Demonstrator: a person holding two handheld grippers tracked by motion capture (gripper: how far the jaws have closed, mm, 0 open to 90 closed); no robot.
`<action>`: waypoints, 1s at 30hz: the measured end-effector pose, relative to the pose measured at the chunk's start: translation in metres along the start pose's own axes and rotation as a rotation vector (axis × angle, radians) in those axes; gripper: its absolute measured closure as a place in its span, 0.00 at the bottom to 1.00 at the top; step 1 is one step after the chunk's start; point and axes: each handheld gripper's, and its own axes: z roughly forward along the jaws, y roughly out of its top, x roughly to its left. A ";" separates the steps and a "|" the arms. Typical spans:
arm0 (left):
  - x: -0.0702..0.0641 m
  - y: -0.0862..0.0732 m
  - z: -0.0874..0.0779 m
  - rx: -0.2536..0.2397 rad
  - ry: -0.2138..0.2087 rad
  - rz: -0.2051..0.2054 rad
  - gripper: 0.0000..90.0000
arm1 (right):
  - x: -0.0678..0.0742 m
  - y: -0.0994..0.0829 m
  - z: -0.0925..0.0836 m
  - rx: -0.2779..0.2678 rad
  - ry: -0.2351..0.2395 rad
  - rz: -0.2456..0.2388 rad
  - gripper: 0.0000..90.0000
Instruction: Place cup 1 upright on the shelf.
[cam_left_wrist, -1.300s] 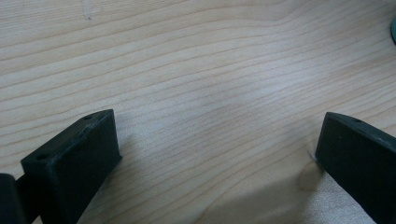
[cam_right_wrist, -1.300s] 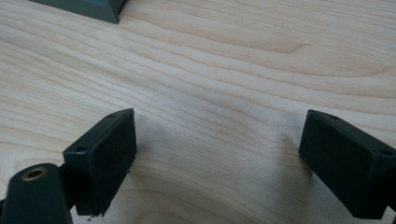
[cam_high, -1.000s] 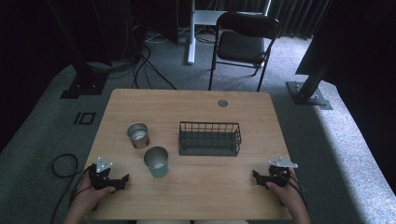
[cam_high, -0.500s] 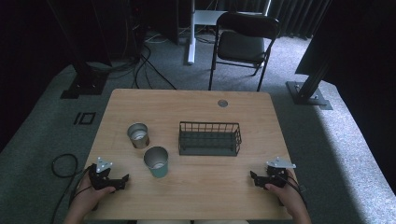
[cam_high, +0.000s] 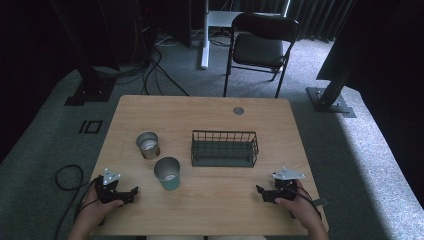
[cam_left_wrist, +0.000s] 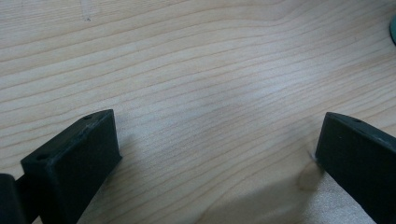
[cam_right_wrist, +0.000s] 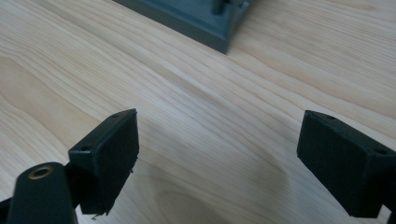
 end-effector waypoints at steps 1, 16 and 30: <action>0.000 0.000 0.000 0.000 0.000 0.000 0.00 | 0.002 0.001 0.001 -0.006 0.007 0.001 0.14; 0.000 0.000 0.000 0.000 0.000 0.000 0.00 | 0.025 0.020 0.010 -0.091 0.098 -0.056 0.14; 0.000 0.000 0.000 0.000 0.000 0.001 0.00 | 0.059 0.042 0.031 -0.109 0.209 -0.131 0.14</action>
